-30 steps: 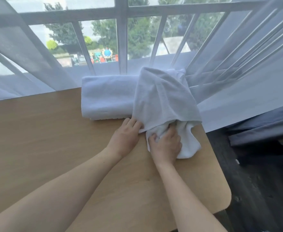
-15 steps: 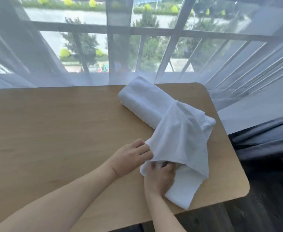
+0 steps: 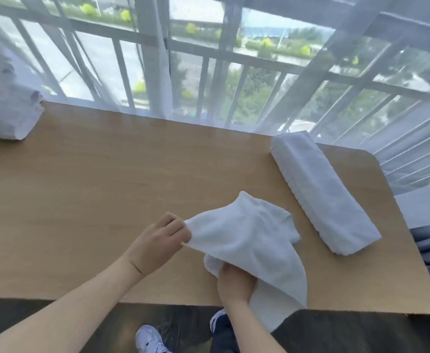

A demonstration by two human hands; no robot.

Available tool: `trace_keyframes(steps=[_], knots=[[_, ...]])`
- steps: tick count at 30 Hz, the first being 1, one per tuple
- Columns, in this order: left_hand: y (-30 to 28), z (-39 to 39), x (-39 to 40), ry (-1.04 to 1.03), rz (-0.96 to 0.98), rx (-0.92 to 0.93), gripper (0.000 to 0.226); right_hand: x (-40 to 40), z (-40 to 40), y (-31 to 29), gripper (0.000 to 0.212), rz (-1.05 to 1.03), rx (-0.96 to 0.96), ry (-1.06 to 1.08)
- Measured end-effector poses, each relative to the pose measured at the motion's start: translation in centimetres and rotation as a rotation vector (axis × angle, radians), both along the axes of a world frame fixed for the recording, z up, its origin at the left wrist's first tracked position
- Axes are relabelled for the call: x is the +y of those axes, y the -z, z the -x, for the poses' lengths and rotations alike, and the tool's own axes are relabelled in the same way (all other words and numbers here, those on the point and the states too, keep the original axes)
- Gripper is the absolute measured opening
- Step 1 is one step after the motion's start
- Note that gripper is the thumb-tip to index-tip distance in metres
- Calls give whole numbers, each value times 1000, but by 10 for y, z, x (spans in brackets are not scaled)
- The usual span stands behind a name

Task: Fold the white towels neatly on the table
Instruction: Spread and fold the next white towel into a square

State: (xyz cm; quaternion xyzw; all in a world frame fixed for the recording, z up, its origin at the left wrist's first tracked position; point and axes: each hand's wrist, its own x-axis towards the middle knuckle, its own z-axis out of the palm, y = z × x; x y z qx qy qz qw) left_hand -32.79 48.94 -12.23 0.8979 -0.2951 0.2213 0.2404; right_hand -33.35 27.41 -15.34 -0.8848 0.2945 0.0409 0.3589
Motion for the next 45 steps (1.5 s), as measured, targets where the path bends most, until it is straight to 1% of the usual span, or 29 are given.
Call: trace_keyframes(steps=[1,2,4,5,6,7,9,10,11,13,15,17,18,19,20,21,23,24,25,26,29,30,32,34,36,38,40,42,45], knots=[[4,7,19,-82,-6,48,31,16,3,7,50,73,26,-180],[9,13,38,-177,-22,130,33,29,3,8,49,-9,-81,-201],[21,30,78,-347,25,234,45,55,13,-1,47,3,-39,-306],[23,37,93,-417,89,292,47,66,13,-4,46,157,-17,-502],[22,43,105,-489,127,355,46,72,12,-4,47,230,30,-609],[21,48,113,-563,159,414,43,75,10,-3,49,298,51,-651],[21,55,133,-717,203,492,36,83,-1,2,52,93,3,-563],[21,59,142,-787,223,519,34,89,-10,-3,51,25,43,-473],[21,61,148,-845,245,547,31,94,-12,-11,48,9,40,-464],[23,62,157,-937,271,602,27,94,-25,-14,39,170,74,-510],[24,57,168,-1015,292,636,25,94,-41,-15,36,372,107,-648],[23,51,180,-1054,305,654,24,94,-57,-18,36,353,70,-683],[23,49,186,-1073,306,659,24,94,-61,-18,32,265,50,-622],[22,46,191,-1093,308,661,24,95,-67,-20,27,302,-4,-588],[21,43,196,-1109,310,655,24,93,-73,-19,25,292,4,-559],[19,40,200,-1119,311,642,24,94,-80,-21,27,253,40,-524],[16,30,210,-1131,316,611,25,98,-97,-26,39,104,122,-417],[16,24,214,-1140,314,611,25,100,-104,-27,45,111,209,-423],[16,18,217,-1148,313,617,26,101,-114,-28,49,140,243,-382],[16,12,218,-1150,316,626,28,101,-124,-25,52,226,250,-420],[16,-5,208,-1050,295,705,40,115,-136,-27,56,167,185,-428],[15,-11,204,-995,261,756,46,125,-136,-30,53,213,153,-490],[16,-22,195,-927,139,864,65,144,-132,-28,47,241,110,-603],[18,-33,188,-905,-16,908,75,165,-123,-30,43,186,20,-683],[21,-41,182,-866,-141,930,71,182,-114,-31,39,167,-64,-783],[23,-47,181,-810,-230,927,58,197,-105,-27,48,212,-84,-869],[22,-52,186,-763,-251,930,41,208,-96,-27,57,293,-90,-893],[19,-57,197,-716,-184,960,25,223,-85,-28,60,335,-142,-873],[20,-59,220,-620,115,1102,17,247,-71,-22,50,351,-268,-857]])
